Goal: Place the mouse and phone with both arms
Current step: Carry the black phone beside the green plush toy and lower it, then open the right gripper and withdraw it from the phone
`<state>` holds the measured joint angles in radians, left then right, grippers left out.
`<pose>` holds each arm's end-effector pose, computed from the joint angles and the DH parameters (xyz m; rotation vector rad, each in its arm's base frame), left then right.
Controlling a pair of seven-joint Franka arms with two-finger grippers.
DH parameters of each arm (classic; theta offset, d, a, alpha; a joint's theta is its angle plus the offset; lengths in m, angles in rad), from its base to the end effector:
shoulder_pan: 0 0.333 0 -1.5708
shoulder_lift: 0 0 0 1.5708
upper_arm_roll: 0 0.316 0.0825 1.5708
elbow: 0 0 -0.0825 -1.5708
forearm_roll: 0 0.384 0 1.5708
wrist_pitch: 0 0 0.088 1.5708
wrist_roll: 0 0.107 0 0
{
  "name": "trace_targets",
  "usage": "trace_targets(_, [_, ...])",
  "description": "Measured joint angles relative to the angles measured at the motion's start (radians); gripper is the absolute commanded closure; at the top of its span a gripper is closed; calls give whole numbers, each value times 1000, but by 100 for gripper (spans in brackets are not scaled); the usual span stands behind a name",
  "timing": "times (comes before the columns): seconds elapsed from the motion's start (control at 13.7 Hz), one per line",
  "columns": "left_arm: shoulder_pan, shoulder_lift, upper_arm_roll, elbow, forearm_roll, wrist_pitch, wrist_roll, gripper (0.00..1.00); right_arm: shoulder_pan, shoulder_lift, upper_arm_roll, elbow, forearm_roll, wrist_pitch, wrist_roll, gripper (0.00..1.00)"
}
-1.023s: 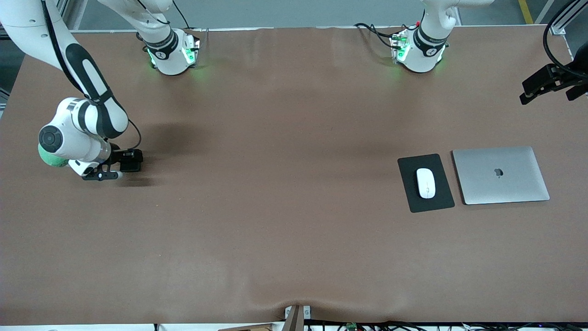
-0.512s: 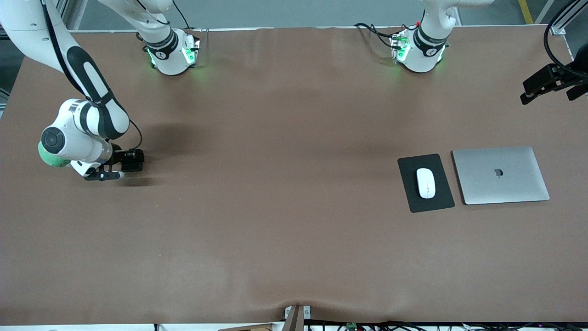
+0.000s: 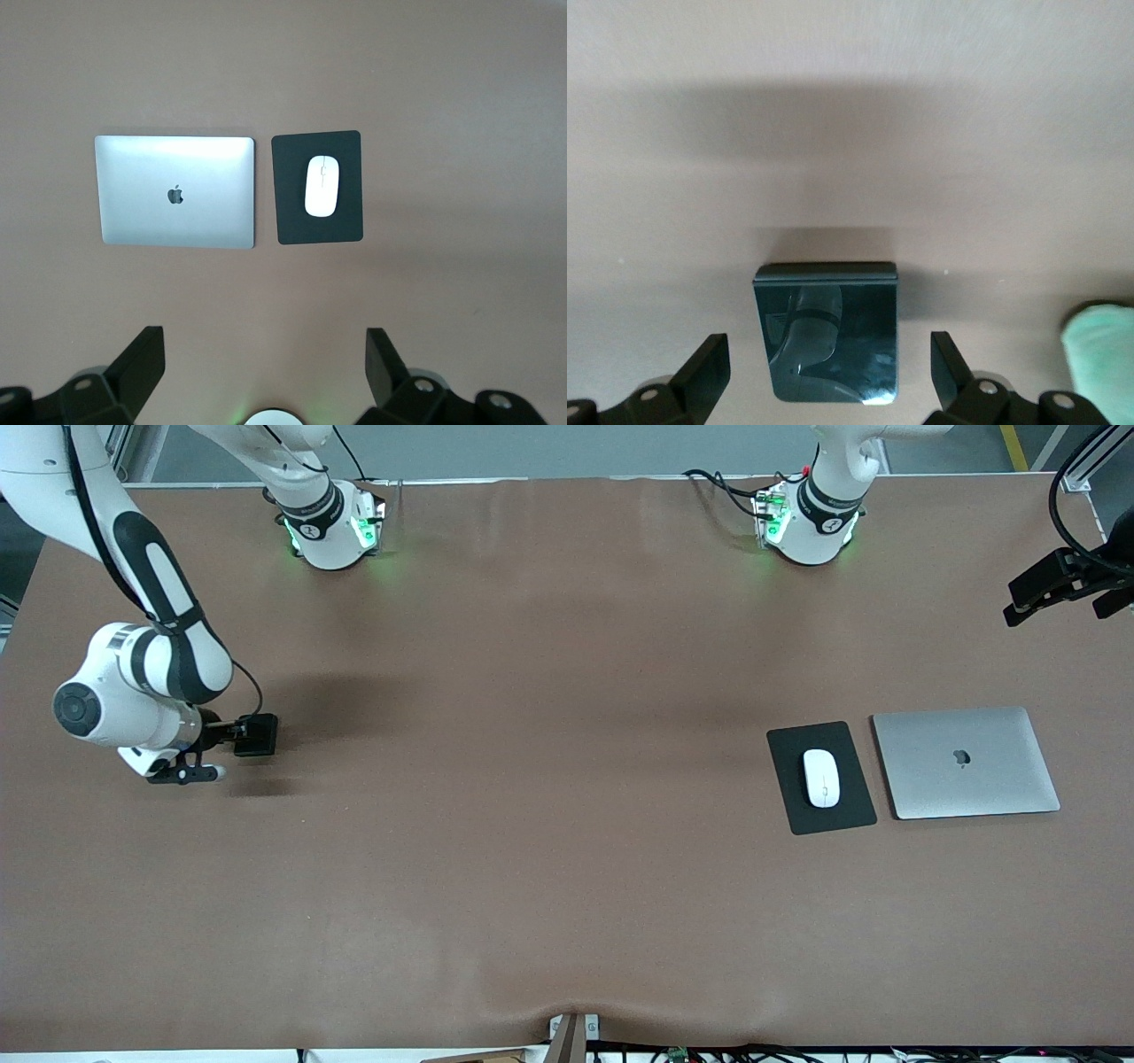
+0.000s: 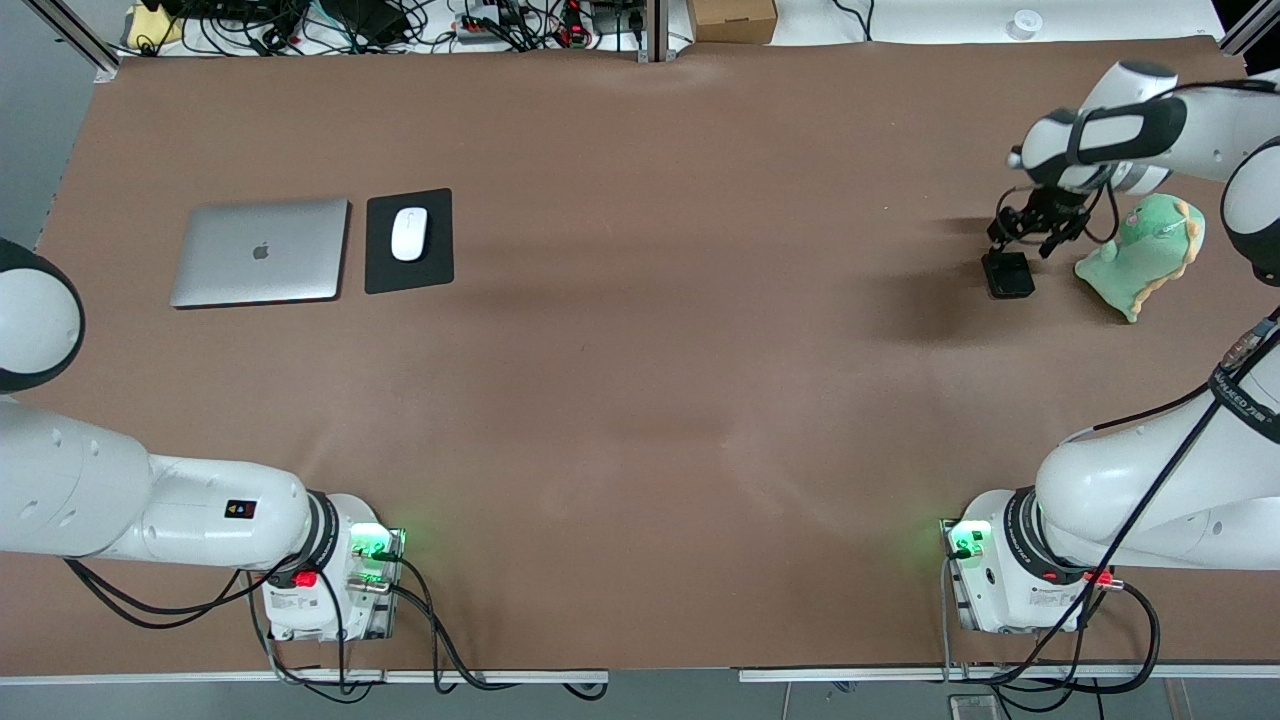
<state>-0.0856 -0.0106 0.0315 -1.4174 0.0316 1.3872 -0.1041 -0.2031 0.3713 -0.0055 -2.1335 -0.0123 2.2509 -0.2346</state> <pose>0.5298 -0.0247 0.6853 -3.1080 -0.0862 0.0266 0.5326 -0.1131 0.2122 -3.0716 -0.0539 0.3861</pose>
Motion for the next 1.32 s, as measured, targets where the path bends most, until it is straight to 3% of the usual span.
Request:
trace_targets(0.29, [0, 0, 2, 0, 0, 0, 0, 0, 9, -2, 8, 157, 0, -174, 0, 0])
trace_targets(0.66, [1, 0, 5, 0, 0, 0, 10, 0, 37, -10, 14, 427, 0, -470, 2, 0])
trace_targets(1.32, [3, 0, 8, 0, 0, 0, 26, 0, 120, -26, 22, 773, 9, -747, 126, 0])
